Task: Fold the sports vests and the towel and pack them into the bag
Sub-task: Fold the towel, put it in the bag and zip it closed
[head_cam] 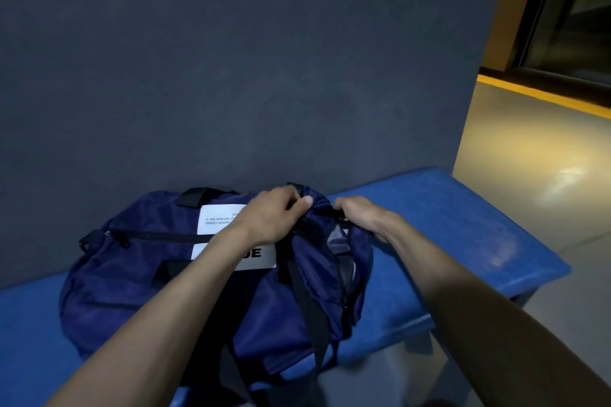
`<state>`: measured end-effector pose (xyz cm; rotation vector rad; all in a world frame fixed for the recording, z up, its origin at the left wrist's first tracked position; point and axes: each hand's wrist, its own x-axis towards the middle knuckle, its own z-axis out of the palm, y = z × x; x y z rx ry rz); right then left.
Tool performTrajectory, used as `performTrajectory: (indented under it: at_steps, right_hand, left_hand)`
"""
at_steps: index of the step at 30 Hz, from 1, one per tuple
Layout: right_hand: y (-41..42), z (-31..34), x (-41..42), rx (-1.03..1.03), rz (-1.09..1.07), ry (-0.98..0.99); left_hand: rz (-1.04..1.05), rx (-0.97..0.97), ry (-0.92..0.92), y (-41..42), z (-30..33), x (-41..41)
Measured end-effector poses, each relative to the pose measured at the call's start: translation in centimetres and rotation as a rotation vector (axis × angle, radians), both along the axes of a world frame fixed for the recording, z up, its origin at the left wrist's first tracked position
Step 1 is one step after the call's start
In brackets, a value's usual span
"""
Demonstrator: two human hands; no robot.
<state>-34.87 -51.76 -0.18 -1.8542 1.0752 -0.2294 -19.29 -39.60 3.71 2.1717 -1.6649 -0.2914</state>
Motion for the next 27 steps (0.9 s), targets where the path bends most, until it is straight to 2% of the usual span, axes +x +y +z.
performTrajectory:
  at_steps: [1,3,7,10,13,16,18,20,22,25,27]
  right_hand:
    - [0.1,-0.4,0.0,0.049,-0.009,-0.02]
    - [0.1,-0.8,0.1,0.101,-0.025,-0.088]
    - [-0.5,-1.0,-0.7,0.068,-0.005,-0.184]
    - [-1.0,-1.8,-1.9,0.078,0.023,-0.212]
    - [-0.9,-1.9,-2.3,0.068,0.118,-0.183]
    - [-0.9,-2.3,-1.6,0.014,0.134,-0.172]
    - [-0.4,-2.9,-1.3,-0.125,0.073,-0.236]
    - [0.6,-3.2,-2.0,-0.344,-0.035,-0.34]
    - [2.0,-2.9,-4.1,-0.405,-0.009,-0.397]
    - [4.4,-2.8,-7.7,-0.293,0.285,-0.307]
    - [5.5,-3.3,-9.2,-0.29,0.353,-0.315]
  left_hand:
    - [0.018,-0.026,-0.129,-0.5,0.7,-0.6]
    - [0.01,-0.07,-0.247,-1.9,2.0,-2.5]
    - [-0.034,0.274,-0.571,-5.2,2.6,-4.8]
    - [-0.027,0.382,-0.719,-6.4,2.4,-4.6]
    - [-0.037,0.361,-0.646,-6.5,1.8,-4.1]
    - [0.031,0.302,-0.379,-6.2,1.2,-2.2]
    - [0.087,0.215,-0.157,-6.0,0.8,-0.8]
    - [0.096,0.12,-0.01,-5.5,0.6,-0.2]
    - [0.028,0.03,0.014,-4.7,0.5,-0.6]
    - [-0.042,-0.131,-0.069,-1.9,1.4,-2.3]
    - [-0.041,-0.141,-0.13,0.7,2.4,-4.0]
